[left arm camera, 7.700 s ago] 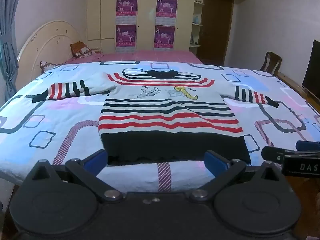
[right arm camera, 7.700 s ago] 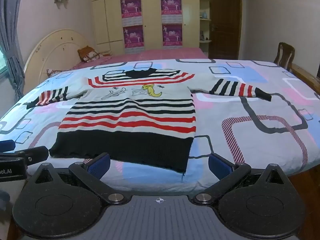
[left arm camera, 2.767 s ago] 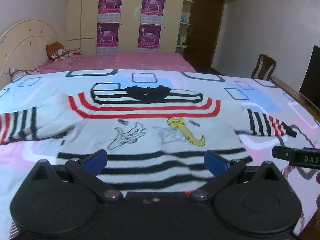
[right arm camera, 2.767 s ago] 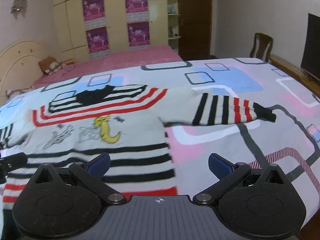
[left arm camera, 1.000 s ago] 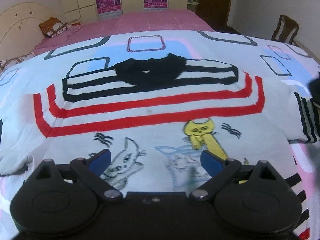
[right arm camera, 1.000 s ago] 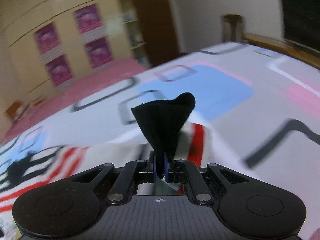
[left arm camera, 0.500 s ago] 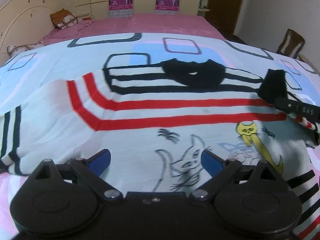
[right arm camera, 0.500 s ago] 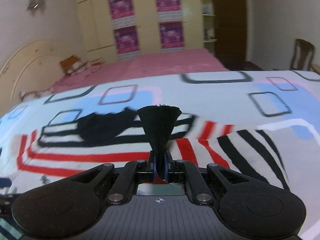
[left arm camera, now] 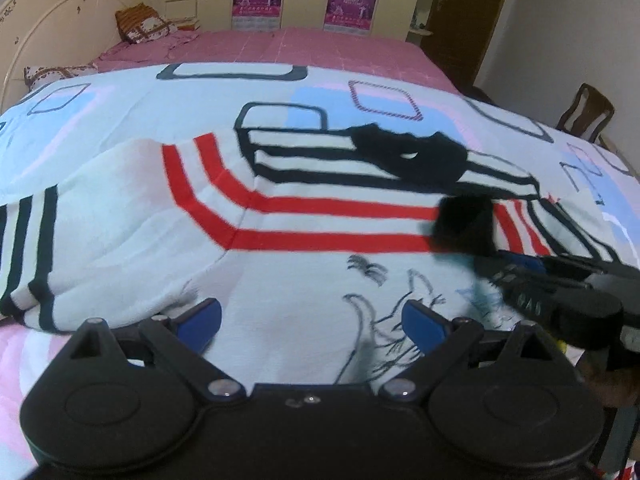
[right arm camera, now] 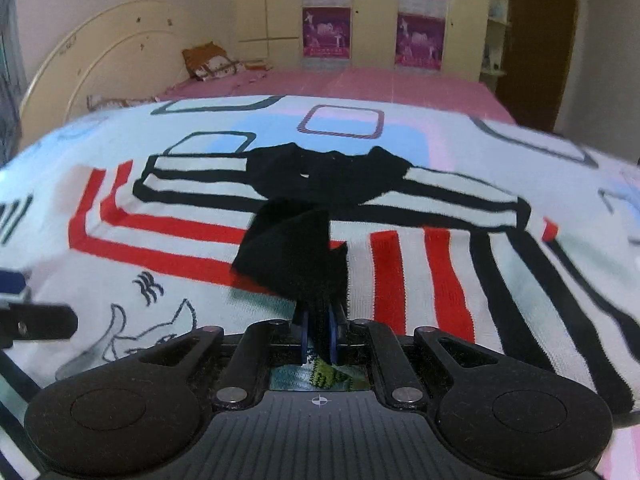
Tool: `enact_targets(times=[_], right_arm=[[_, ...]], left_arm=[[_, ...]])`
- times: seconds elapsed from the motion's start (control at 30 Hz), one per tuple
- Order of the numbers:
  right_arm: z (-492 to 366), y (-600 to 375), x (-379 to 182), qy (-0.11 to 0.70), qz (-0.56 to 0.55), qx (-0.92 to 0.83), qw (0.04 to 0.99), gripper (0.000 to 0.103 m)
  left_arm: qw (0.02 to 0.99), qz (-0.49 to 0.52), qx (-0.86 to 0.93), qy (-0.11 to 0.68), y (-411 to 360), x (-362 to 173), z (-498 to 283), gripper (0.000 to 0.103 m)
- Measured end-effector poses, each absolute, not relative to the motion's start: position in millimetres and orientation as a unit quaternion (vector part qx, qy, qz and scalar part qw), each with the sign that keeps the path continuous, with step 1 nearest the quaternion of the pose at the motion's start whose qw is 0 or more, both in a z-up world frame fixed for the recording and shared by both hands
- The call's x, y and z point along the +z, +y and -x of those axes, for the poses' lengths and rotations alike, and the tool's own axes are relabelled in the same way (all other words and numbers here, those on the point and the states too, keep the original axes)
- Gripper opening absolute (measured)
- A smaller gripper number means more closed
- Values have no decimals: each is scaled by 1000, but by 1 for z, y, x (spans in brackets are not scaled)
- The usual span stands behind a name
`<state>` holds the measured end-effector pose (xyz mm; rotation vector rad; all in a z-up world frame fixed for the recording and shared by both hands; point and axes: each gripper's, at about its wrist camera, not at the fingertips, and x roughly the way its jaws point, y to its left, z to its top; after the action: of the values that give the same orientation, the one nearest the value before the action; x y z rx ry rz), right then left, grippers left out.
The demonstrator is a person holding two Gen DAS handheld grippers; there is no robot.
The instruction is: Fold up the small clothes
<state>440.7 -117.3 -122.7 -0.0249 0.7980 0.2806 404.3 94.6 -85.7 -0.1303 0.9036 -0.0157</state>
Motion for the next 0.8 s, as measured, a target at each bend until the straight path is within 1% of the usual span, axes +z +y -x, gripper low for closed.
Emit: enact_targets(times=[0.03, 0.07, 0.1, 0.17, 0.23, 0.27, 0.37, 0.43, 0.6, 0.8], right_arm=[[-439, -118, -119, 383, 5, 137, 914, 61], [-435, -118, -115, 368, 10, 131, 920, 75], [-431, -120, -112, 353, 14, 131, 926, 75], [-429, -128, -107, 355, 3, 133, 925, 75], [-428, -138, -102, 353, 0, 119, 928, 75], [-428, -143, -99, 353, 4, 110, 929, 75], [-423, -161, -92, 354, 15, 76, 932, 75], [-420, -178, -89, 354, 9, 56, 933, 75], [-410, -218, -85, 353, -7, 19, 935, 75], [-399, -248, -90, 359, -21, -8, 933, 75]], left_arm=[[899, 66, -12, 433, 92, -84, -406, 97], [901, 68, -19, 428, 88, -83, -407, 97], [903, 70, -26, 423, 85, -82, -409, 97], [903, 77, -41, 421, 75, -82, -418, 94], [900, 84, -59, 424, 66, -85, -428, 87], [899, 87, -66, 425, 61, -87, -434, 86], [893, 89, -80, 433, 46, -94, -449, 80], [888, 93, -91, 441, 38, -97, -457, 72], [881, 90, -109, 451, 18, -103, -466, 71], [875, 74, -116, 465, -2, -114, -472, 65]])
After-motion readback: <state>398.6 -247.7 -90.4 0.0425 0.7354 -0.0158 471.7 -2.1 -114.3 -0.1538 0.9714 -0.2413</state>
